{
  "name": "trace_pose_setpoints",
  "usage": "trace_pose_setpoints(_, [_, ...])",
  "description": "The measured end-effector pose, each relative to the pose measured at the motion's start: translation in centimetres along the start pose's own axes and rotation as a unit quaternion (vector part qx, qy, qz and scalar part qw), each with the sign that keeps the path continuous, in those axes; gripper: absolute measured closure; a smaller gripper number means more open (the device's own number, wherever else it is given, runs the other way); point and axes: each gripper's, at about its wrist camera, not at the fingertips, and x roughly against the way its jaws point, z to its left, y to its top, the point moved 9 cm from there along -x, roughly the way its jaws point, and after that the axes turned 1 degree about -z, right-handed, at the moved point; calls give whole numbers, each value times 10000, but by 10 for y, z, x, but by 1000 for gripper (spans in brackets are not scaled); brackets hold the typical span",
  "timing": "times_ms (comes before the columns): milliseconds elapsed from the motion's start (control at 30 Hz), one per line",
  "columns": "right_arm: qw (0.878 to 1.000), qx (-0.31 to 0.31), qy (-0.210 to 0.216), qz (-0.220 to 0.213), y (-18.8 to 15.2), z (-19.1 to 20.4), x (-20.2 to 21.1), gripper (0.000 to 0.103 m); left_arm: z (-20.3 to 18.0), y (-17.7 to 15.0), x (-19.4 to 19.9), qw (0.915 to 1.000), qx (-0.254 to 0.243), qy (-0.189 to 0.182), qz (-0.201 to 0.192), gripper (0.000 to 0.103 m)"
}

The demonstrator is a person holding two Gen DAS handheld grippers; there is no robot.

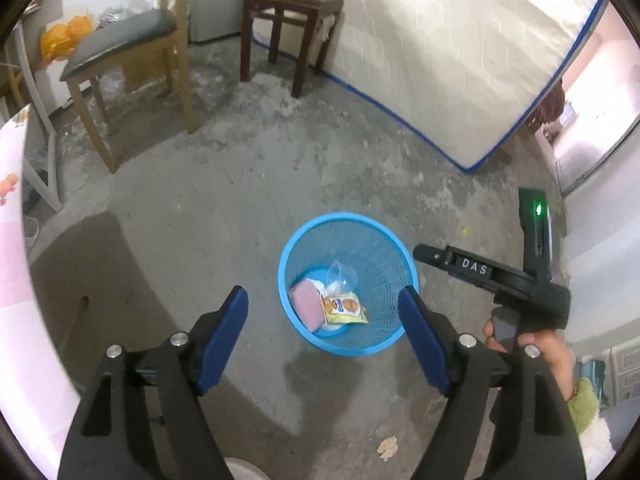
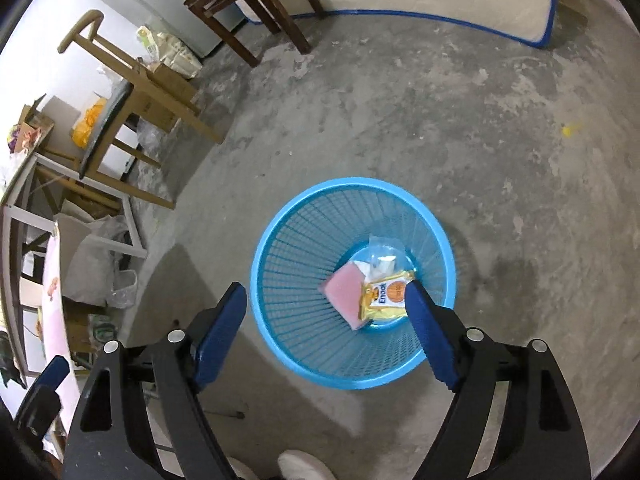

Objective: Collect trash
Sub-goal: 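Move both tools back to the table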

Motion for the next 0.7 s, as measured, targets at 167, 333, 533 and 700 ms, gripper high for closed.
trace_pose_setpoints(167, [9998,99,120,-122,-11,7,25,25,11,-2,45,9986,223,-111,-470,28])
trace_pose_setpoints(333, [9973,425,308,-517,-27,26,78,17,14,-12,104,9953,335,-374,-833,17])
trace_pose_setpoints(533, [9906,891,469,-921,-57,62,142,9,25,-36,201,9855,249,-494,-1605,6])
trace_pose_setpoints(700, [9827,1316,904,-939,-88,114,177,8,54,-70,282,9732,354,-272,-2256,6])
